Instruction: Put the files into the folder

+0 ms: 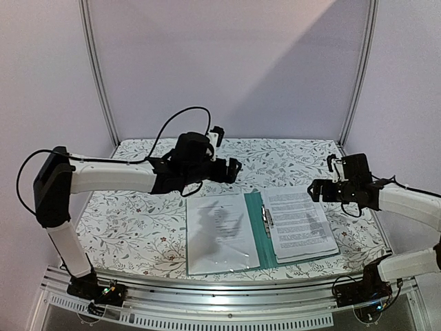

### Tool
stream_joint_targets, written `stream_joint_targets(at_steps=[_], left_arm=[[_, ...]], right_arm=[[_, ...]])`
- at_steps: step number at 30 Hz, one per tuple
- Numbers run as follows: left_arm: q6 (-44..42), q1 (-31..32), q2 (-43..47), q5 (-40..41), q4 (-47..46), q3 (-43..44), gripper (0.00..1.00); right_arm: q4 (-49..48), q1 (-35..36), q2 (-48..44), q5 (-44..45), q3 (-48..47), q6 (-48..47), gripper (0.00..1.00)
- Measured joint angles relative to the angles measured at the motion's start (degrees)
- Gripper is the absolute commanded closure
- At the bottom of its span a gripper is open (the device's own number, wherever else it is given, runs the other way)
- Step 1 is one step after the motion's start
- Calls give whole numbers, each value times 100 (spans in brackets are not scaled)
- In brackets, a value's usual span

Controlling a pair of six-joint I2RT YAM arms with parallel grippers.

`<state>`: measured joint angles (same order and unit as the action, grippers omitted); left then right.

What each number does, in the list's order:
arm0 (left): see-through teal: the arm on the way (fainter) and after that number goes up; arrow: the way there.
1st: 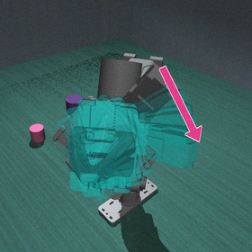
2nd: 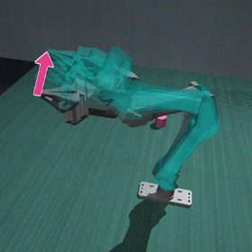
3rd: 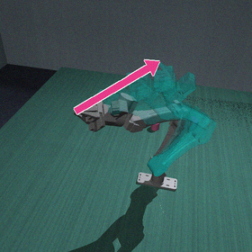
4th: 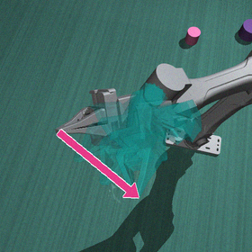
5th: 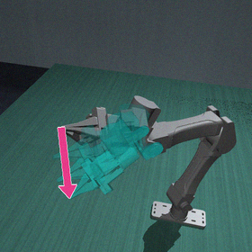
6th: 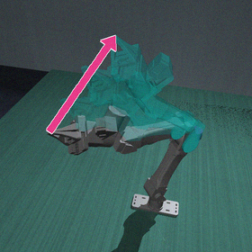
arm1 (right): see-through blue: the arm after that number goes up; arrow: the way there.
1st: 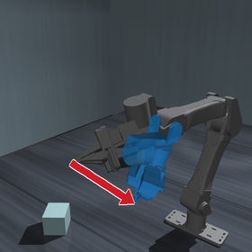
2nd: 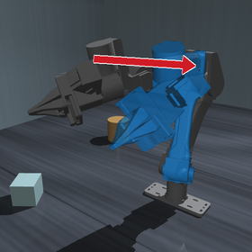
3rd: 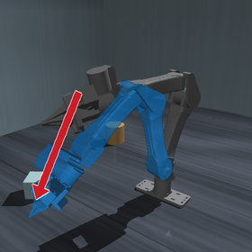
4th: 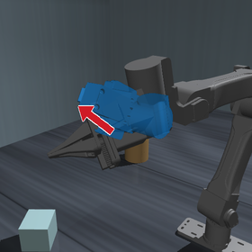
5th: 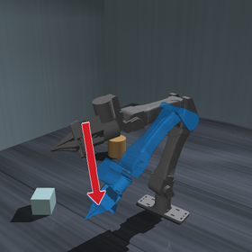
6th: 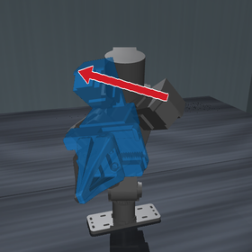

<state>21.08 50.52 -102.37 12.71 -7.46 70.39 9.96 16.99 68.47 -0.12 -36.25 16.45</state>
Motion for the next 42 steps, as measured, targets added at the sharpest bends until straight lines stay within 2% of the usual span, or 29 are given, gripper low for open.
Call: stream_joint_targets(at_steps=[4,9,13,18,31,42], left_arm=[[282,0,-470,-507,-70,166,7],[728,4,-1351,-1851,-166,868,7],[1064,9,-1843,-2675,-210,1200,7],[1381,9,-2264,-3289,-157,1416,11],[1716,9,-2817,-3775,-136,1690,13],[1952,-7,-3001,-4011,-304,1755,15]], right_arm=[[33,33,378,-494,0,52,12],[-111,66,415,-1003,44,188,31],[-210,72,507,-1248,44,234,34],[-232,74,710,-1499,44,238,35],[-332,90,1047,-1998,114,348,57],[-354,90,1272,-2149,114,374,59]])
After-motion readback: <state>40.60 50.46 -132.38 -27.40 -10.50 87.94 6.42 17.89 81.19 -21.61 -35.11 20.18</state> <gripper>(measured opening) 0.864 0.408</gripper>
